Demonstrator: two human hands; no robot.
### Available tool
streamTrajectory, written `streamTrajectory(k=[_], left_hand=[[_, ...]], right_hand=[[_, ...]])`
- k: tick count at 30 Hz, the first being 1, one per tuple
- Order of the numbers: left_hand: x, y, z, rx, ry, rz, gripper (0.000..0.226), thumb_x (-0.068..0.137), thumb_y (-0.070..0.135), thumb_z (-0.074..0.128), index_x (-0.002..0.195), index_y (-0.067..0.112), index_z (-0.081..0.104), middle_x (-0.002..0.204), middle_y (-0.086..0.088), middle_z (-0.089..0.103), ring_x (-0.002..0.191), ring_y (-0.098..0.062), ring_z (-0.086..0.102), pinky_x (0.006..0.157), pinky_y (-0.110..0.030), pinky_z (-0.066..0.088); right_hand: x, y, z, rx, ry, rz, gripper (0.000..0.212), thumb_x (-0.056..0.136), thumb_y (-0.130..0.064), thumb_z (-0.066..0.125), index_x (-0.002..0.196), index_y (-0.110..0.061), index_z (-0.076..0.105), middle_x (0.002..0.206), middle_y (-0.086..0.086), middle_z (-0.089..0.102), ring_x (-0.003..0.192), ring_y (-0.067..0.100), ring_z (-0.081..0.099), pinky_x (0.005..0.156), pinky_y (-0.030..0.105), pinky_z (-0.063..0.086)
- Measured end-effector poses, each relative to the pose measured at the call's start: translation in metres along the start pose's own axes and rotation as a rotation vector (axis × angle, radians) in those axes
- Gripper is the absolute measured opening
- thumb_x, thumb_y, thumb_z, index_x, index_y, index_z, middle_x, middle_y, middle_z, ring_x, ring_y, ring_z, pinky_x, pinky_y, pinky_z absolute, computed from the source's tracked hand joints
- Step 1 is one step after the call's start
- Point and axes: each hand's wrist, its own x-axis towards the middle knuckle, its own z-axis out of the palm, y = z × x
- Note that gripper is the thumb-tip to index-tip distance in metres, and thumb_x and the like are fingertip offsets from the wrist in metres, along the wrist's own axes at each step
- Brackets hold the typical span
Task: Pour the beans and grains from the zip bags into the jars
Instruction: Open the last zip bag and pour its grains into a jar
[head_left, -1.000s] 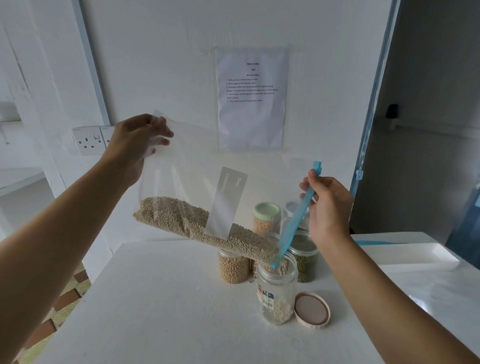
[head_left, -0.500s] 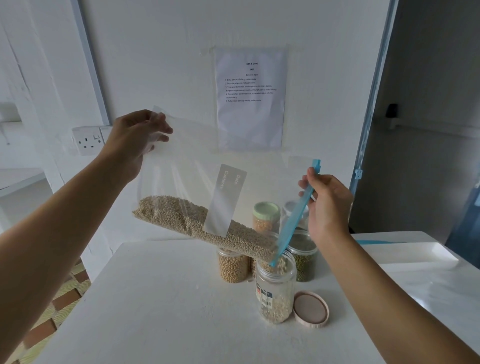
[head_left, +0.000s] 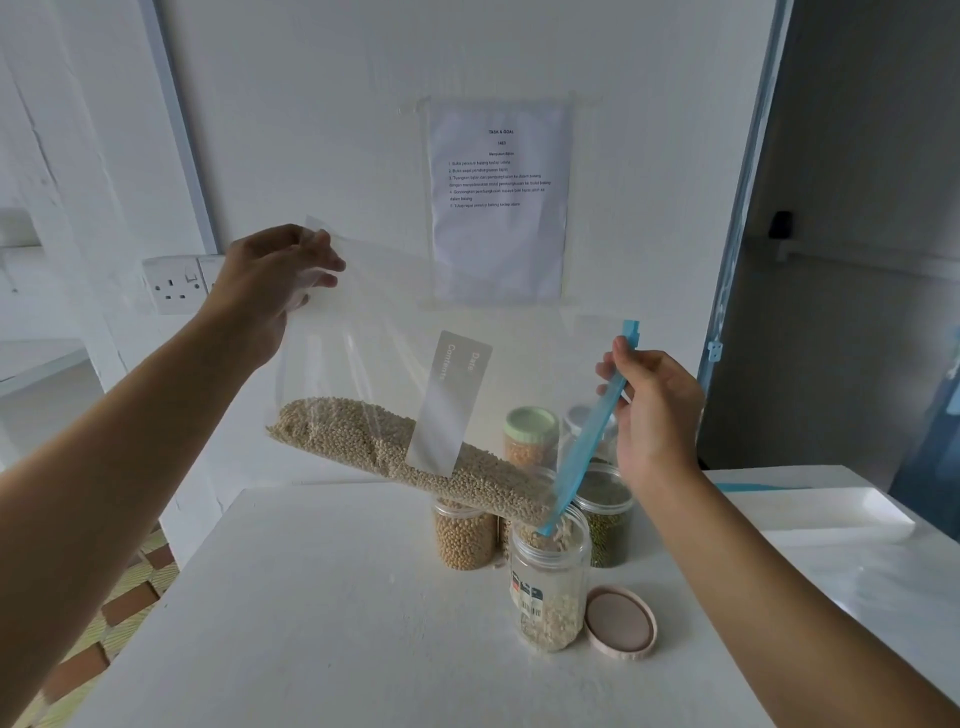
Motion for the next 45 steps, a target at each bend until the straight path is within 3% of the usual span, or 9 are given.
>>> streamTrajectory(k=[6,19,25,30,37,45], left_hand=[[0.0009,0.0025,0.0011,-0.001,-0.025,0.013,0.020,0.098,0.019,0.066,0.079,0.013,0.065,0.080,0.014,0.074,0.099,-0.022,0.063,0.104,-0.045,0.033],[-0.0005,0.0038,0.0033,0.002,-0.029,0.005,0.020,0.097,0.017,0.067,0.077,0.014,0.066,0.084,0.015,0.074,0.101,-0.023,0.064,0.103,-0.046,0.033],[-0.0018,0.0041,0.0039,0.006,-0.027,0.020,0.019,0.097,0.015,0.067,0.078,0.012,0.066,0.098,0.003,0.069,0.108,-0.027,0.063,0.104,-0.046,0.032],[-0.0016,0.0044,0.0033,0.015,-0.031,0.018,0.020,0.097,0.017,0.067,0.077,0.013,0.066,0.093,0.007,0.072,0.107,-0.027,0.063,0.103,-0.046,0.032],[-0.0022,0.0064,0.0016,0.021,-0.035,0.025,0.020,0.098,0.017,0.066,0.078,0.013,0.067,0.102,0.003,0.070,0.111,-0.029,0.063,0.105,-0.046,0.031],[-0.0014,0.0077,-0.0005,0.036,-0.024,0.019,0.020,0.098,0.018,0.067,0.079,0.013,0.067,0.102,0.002,0.069,0.104,-0.024,0.063,0.104,-0.044,0.033]], right_hand=[[0.0020,0.0013,-0.0013,0.025,0.000,-0.001,0.014,0.090,-0.020,0.076,0.079,-0.013,0.070,0.078,0.000,0.073,0.078,0.015,0.071,0.075,0.034,0.055],[0.0036,-0.0006,-0.0021,0.025,-0.004,-0.009,0.012,0.091,-0.021,0.075,0.082,-0.013,0.071,0.079,-0.001,0.074,0.080,0.015,0.071,0.076,0.031,0.055],[0.0034,0.0008,-0.0024,0.019,-0.004,-0.002,0.012,0.091,-0.021,0.075,0.082,-0.014,0.071,0.079,-0.001,0.074,0.080,0.015,0.071,0.074,0.030,0.055],[0.0029,0.0019,-0.0023,0.015,-0.005,-0.005,0.012,0.091,-0.021,0.075,0.083,-0.013,0.071,0.080,-0.001,0.075,0.081,0.016,0.072,0.075,0.031,0.056],[0.0033,0.0027,-0.0011,0.024,-0.008,-0.003,0.011,0.091,-0.019,0.075,0.084,-0.011,0.072,0.078,0.000,0.074,0.080,0.017,0.071,0.074,0.031,0.055],[0.0017,0.0033,0.0009,0.009,-0.011,-0.008,0.011,0.092,-0.020,0.074,0.086,-0.011,0.072,0.080,0.000,0.075,0.081,0.017,0.072,0.077,0.031,0.056]])
